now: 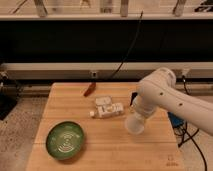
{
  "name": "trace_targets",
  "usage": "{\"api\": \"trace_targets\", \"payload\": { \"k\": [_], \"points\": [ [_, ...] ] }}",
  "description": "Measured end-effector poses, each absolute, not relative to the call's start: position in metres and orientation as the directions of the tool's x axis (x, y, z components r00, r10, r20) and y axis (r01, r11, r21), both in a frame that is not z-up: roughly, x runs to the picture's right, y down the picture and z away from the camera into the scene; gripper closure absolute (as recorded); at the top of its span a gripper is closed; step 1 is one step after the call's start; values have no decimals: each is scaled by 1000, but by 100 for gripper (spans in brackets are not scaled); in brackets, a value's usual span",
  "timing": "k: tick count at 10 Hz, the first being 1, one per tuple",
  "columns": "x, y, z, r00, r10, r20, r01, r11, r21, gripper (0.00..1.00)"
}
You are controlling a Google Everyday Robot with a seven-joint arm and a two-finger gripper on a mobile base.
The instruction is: Place the ceramic cup over the eraser
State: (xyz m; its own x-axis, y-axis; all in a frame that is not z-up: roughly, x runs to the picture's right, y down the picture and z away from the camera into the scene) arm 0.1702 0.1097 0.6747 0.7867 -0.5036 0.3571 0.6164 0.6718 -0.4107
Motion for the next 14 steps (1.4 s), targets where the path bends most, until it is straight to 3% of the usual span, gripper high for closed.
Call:
{"api": "trace_targets", "payload": {
  "k": [10, 14],
  "points": [
    [200, -4, 690, 820, -511, 256, 570, 699, -431, 100],
    [203, -24, 700, 827, -511, 233, 559, 710, -428, 100]
  ]
}}
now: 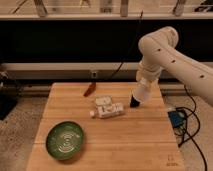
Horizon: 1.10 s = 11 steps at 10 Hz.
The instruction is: Place the ceramic cup over the eraser
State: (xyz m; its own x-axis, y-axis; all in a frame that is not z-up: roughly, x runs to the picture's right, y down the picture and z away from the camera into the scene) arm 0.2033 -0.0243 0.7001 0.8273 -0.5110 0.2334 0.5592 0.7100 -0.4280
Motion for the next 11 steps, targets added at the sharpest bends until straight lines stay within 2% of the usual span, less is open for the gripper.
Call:
{"api": "trace_targets", "payload": {
  "k": [11],
  "points": [
    [202, -27, 756, 837, -496, 231, 542, 696, -470, 100]
  ]
}}
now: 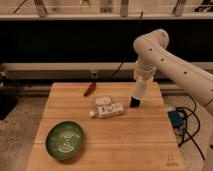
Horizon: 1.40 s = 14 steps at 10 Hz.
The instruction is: Place the ceramic cup over the eraser
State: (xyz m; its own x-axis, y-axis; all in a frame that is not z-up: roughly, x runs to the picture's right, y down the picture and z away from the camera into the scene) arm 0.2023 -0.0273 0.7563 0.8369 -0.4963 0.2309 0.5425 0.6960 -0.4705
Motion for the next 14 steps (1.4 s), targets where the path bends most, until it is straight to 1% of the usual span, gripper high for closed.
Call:
{"api": "trace_targets", "payload": {
  "k": [3, 7, 9, 10, 12, 13, 14],
  "points": [
    [205, -21, 772, 840, -488, 237, 537, 688, -488, 100],
    [211, 15, 809, 848, -461, 263, 527, 674, -517, 100],
    [210, 25, 817, 849, -452, 275, 526, 672, -521, 100],
    [207, 32, 821, 848, -445, 287, 528, 668, -524, 97],
    [202, 44, 829, 844, -445, 300, 535, 655, -533, 76],
    [201, 48, 831, 843, -446, 300, 536, 651, -537, 69],
    [200, 53, 833, 840, -453, 298, 540, 643, -543, 56]
  ]
}}
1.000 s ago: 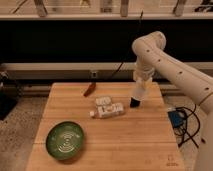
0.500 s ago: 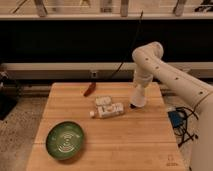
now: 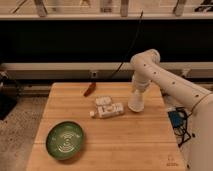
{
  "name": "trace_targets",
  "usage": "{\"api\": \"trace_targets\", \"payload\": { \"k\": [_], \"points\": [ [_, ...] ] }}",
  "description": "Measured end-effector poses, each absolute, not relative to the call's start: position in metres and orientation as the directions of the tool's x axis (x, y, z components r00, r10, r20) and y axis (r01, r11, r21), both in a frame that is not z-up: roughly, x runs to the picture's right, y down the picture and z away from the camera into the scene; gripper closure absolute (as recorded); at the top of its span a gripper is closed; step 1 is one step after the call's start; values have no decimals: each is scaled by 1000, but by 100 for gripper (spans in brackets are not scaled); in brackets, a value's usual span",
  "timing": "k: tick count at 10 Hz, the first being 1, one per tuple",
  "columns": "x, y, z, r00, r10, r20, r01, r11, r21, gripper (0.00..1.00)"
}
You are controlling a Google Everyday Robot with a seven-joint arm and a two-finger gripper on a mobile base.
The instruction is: Place the ceramic cup over the eraser
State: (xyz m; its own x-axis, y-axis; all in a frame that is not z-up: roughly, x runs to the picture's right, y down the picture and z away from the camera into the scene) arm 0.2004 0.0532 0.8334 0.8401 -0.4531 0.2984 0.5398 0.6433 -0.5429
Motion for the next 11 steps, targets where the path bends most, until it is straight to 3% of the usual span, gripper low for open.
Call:
{"api": "trace_targets", "payload": {
  "k": [3, 6, 8, 11],
  "points": [
    [198, 62, 837, 828, -478, 292, 555, 630, -543, 26],
    [199, 64, 837, 817, -498, 292, 571, 624, -533, 23],
    [200, 60, 830, 812, -506, 290, 577, 627, -523, 30],
    [199, 41, 798, 810, -514, 283, 579, 625, -524, 61]
  ]
}}
